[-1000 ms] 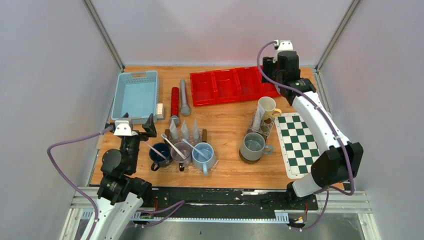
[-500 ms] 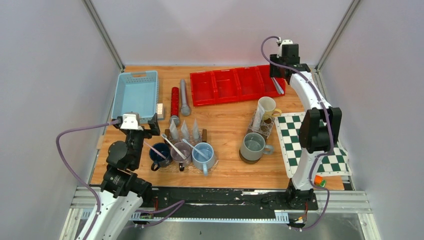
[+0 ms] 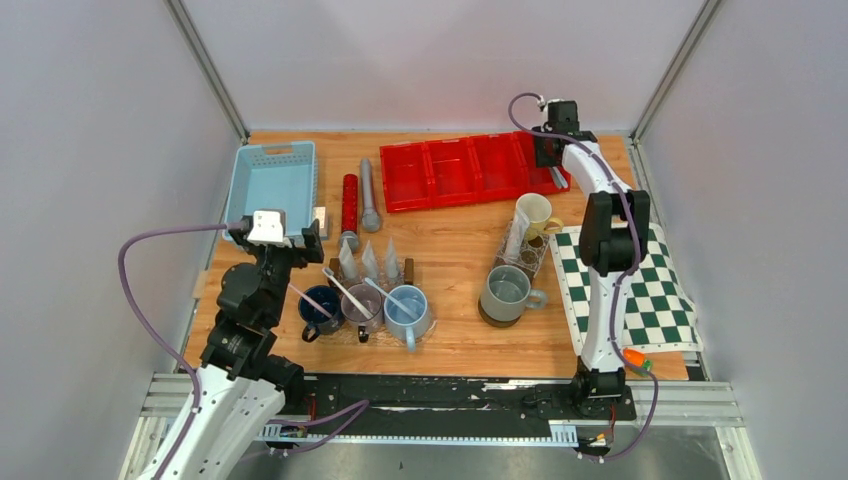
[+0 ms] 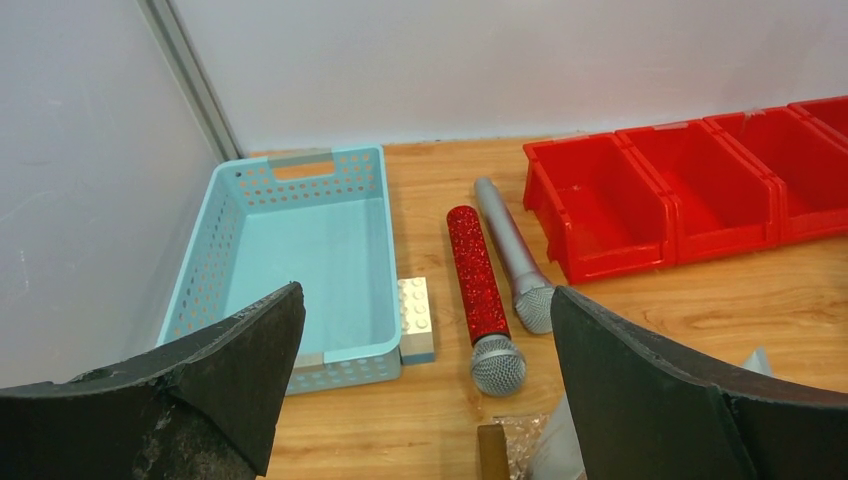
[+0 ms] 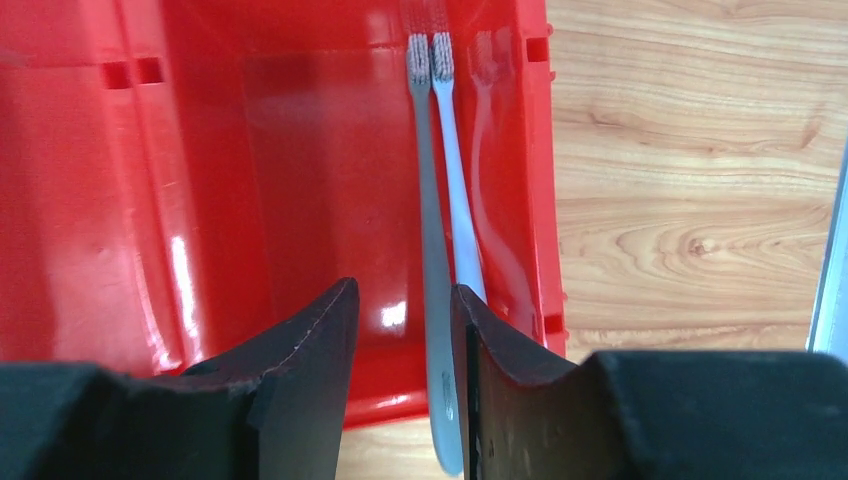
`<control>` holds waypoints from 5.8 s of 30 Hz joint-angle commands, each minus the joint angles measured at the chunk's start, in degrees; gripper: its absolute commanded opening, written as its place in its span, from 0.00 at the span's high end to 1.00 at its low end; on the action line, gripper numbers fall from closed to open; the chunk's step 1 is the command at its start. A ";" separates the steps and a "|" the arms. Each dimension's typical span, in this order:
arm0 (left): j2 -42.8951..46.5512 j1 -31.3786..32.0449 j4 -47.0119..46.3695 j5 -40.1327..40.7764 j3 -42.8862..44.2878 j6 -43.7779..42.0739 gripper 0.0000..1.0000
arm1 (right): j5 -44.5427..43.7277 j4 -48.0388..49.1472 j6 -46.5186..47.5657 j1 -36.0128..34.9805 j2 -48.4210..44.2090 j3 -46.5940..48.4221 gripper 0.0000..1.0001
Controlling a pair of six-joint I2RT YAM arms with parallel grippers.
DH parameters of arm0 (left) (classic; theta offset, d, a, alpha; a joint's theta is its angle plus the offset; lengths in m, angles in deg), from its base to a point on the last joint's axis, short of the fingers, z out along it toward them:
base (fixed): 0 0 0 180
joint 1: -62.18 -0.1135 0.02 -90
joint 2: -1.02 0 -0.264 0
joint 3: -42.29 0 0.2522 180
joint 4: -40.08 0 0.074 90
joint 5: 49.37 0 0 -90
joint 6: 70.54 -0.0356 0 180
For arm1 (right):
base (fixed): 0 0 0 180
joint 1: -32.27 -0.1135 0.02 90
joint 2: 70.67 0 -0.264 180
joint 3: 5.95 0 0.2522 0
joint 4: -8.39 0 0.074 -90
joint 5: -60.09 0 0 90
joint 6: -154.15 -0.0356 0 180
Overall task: Prepare toiletry sets of a toothbrush and toothpaste on the tray
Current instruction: Pick up the toothbrush from the storage box, then place the toothbrush in the toothpaste holder.
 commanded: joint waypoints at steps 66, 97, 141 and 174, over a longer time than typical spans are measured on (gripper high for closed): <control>-34.45 17.76 -20.92 -23.30 21.90 28.13 0.07 | -5.50 42.70 -36.33 -21.00 -61.53 -51.36 1.00; -48.57 25.11 -14.79 -22.58 31.97 33.12 0.48 | -13.52 48.12 -36.90 -38.62 -56.15 -50.44 1.00; -41.58 25.23 -9.10 -22.22 25.26 4.34 1.00 | 22.77 35.10 -39.53 -22.79 -68.01 -50.18 0.45; -42.44 25.70 -7.66 -27.68 26.41 3.62 0.92 | 23.55 45.84 -46.93 -20.86 -65.98 -55.93 1.00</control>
